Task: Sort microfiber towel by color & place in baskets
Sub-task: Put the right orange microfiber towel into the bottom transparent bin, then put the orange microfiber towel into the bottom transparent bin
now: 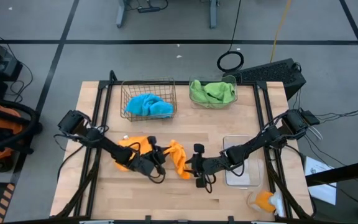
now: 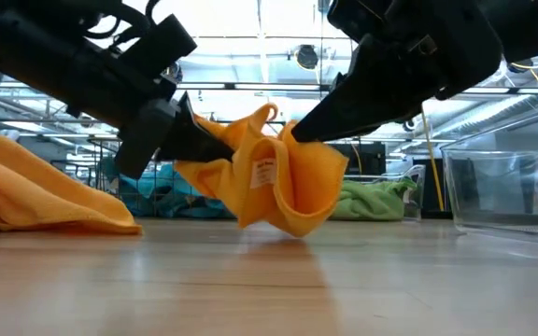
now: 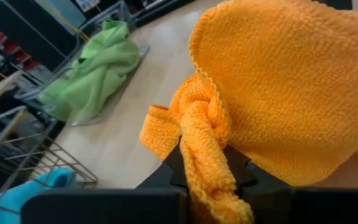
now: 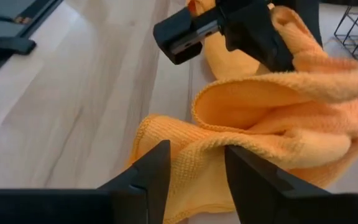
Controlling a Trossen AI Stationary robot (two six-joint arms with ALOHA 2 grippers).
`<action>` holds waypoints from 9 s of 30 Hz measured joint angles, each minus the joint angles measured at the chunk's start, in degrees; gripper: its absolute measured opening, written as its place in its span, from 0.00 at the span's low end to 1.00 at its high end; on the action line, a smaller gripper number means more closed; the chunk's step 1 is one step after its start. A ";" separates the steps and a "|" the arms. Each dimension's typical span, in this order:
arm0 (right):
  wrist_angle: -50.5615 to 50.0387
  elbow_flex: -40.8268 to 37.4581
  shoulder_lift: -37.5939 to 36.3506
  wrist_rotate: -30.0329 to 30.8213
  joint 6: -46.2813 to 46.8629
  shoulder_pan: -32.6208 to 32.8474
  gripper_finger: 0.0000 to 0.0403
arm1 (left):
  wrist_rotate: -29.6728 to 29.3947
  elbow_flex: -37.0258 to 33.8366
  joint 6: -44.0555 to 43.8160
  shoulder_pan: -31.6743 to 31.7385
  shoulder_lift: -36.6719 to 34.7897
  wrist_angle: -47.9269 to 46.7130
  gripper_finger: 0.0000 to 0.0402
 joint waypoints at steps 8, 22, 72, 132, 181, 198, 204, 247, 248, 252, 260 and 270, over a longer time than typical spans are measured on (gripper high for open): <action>-4.12 0.02 0.00 0.07 -8.84 1.57 0.45 | 5.96 0.00 0.04 2.68 0.02 -0.02 0.09; -16.28 5.19 0.00 17.95 -25.83 5.86 0.76 | 9.29 0.00 0.53 4.11 0.02 -1.41 0.09; -4.67 10.19 12.13 24.64 -54.17 0.92 0.77 | 21.34 -0.09 7.12 6.98 0.04 2.28 0.09; -69.14 41.95 11.39 32.99 -13.46 7.10 0.02 | 9.05 0.02 -15.83 0.46 -10.71 -25.27 0.65; -81.78 -4.02 -26.77 4.25 43.57 11.17 0.16 | 9.05 -0.11 -22.49 0.71 -10.63 -30.01 0.65; -83.77 -2.44 -26.75 -0.39 46.57 11.17 0.44 | 9.75 -1.39 -27.82 0.66 -10.60 -30.11 0.65; -89.10 0.16 -26.73 -0.03 48.94 11.18 0.49 | 11.84 -1.68 -29.16 -0.05 -10.60 -30.06 0.65; -43.80 13.51 -20.51 16.32 12.03 20.04 0.62 | 21.24 4.68 -62.52 -17.70 -27.35 -85.00 0.66; -42.76 13.51 -19.44 16.65 10.66 19.83 0.62 | 22.02 4.66 -64.96 -18.28 -27.67 -86.54 0.67; -40.15 13.49 -15.27 16.63 7.40 18.94 0.62 | 24.98 4.66 -71.16 -19.90 -29.32 -90.27 0.76; -37.56 13.46 -9.13 16.37 6.01 17.54 0.62 | 24.77 4.68 -74.86 -20.17 -32.76 -96.09 0.96; -35.49 13.46 -6.80 16.37 6.02 16.46 0.62 | 21.47 4.44 -77.72 -20.00 -33.38 -97.95 0.99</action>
